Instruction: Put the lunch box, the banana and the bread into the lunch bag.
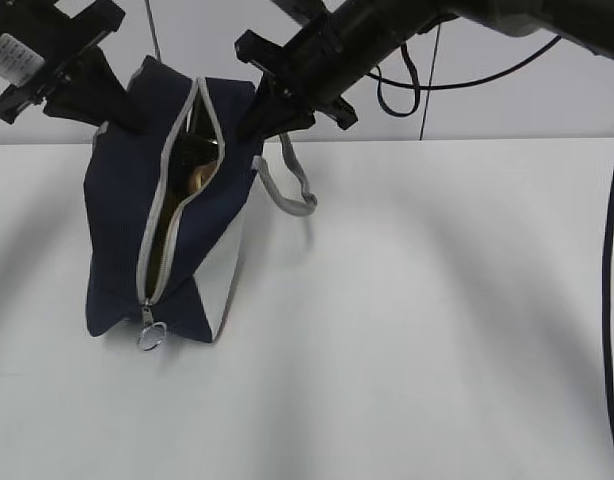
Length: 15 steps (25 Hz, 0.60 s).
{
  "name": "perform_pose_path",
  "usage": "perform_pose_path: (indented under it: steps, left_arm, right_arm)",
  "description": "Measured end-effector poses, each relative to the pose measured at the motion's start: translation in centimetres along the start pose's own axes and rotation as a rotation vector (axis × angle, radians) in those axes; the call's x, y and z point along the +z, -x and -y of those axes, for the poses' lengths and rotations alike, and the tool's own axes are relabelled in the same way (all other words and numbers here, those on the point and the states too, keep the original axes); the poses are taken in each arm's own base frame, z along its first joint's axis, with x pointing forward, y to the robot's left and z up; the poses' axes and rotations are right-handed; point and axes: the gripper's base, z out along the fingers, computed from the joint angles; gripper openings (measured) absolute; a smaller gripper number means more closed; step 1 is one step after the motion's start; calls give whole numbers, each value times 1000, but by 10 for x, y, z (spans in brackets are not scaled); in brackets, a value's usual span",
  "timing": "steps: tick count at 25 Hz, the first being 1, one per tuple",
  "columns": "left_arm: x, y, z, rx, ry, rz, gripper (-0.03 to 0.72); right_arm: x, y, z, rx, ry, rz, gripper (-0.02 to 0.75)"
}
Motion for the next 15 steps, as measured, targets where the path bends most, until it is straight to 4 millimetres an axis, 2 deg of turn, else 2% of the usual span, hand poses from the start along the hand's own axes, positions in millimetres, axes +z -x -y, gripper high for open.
perform_pose_path:
  steps: [6,9,12,15]
  left_arm:
    - [4,10,11,-32,-125,89,-1]
    - [10,14,23,-33,-162,142,-1]
    - [18,16,38,-22,-187,173,-1]
    - [30,19,46,-34,-218,189,-1]
  right_arm:
    - [-42,4,-18,-60,-139,54,-8]
    - [-64,5,-22,-74,-228,82,-8]
    - [-77,4,-23,-83,-278,94,-8]
    - [-82,4,-19,-77,-300,99,-10]
